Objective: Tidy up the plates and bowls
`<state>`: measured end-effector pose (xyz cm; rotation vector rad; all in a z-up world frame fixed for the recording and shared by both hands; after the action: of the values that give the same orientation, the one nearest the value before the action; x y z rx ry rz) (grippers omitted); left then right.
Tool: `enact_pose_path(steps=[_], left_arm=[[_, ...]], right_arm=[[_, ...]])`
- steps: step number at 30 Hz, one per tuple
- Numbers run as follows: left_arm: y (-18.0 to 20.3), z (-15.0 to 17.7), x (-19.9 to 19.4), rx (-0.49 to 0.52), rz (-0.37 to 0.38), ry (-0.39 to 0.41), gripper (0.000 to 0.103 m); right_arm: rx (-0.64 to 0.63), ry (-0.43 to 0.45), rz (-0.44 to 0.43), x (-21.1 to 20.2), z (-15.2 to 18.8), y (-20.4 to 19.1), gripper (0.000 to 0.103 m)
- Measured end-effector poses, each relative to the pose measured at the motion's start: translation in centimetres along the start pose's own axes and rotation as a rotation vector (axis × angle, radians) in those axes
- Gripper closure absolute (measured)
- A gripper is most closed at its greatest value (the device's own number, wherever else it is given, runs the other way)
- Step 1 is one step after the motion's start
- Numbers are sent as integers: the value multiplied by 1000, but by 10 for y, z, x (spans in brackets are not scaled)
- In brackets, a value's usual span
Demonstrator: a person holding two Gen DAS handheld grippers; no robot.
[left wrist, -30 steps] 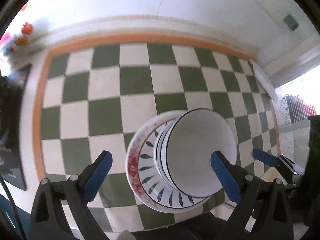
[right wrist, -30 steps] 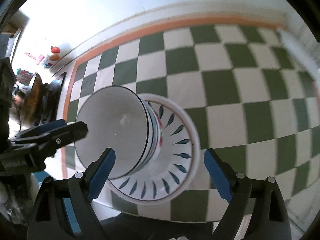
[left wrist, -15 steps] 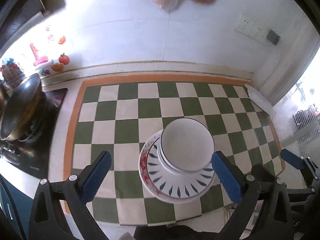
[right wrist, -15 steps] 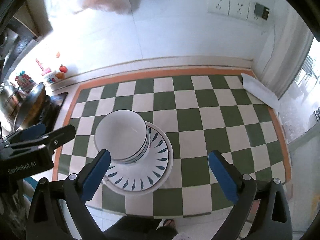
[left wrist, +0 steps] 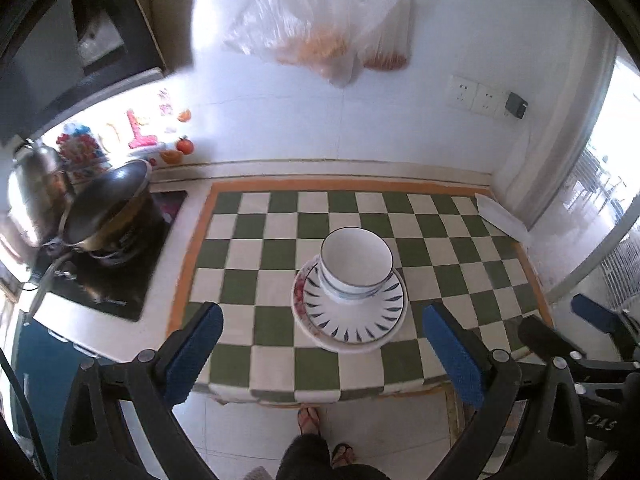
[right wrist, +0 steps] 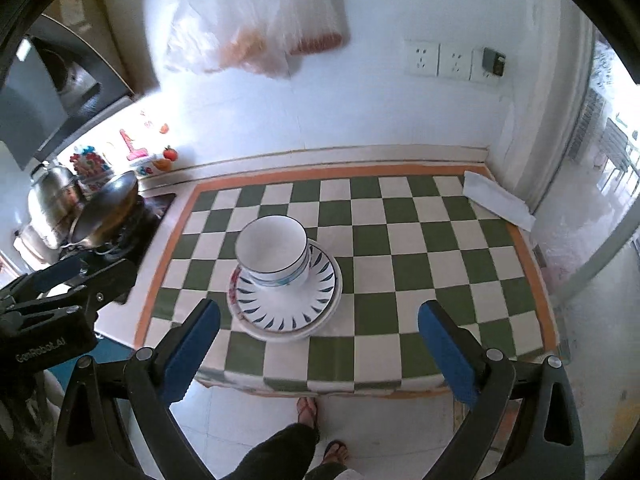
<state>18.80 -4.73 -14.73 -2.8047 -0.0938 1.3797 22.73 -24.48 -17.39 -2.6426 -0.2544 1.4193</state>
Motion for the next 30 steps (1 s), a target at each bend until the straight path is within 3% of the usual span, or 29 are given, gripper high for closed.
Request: enact_pose_path(steps=[8,18,30], left_arm=[[-4,24,-77,6,-22,77,1],[-24,42,-136,9,-25,123,0],[-41,54,-158,0,-23,162,1]], right_arm=[[-13,59,-9,-92,27,-16,2],[-32,143,47,-175,50,-46,2],[-24,164,105,-197,58,-60,2]])
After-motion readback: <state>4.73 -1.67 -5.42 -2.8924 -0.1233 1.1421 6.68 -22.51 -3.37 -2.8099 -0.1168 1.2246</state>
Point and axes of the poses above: each gripper's, at about its wrist camera, not at the fingertips, and x roughly the way its jaws point, y to its right, z to its underside, the point moved 5 cm from there along x, roughly the way its jaws point, and after that the axes turned 5 degrees about -z, right-handed, at the moved point
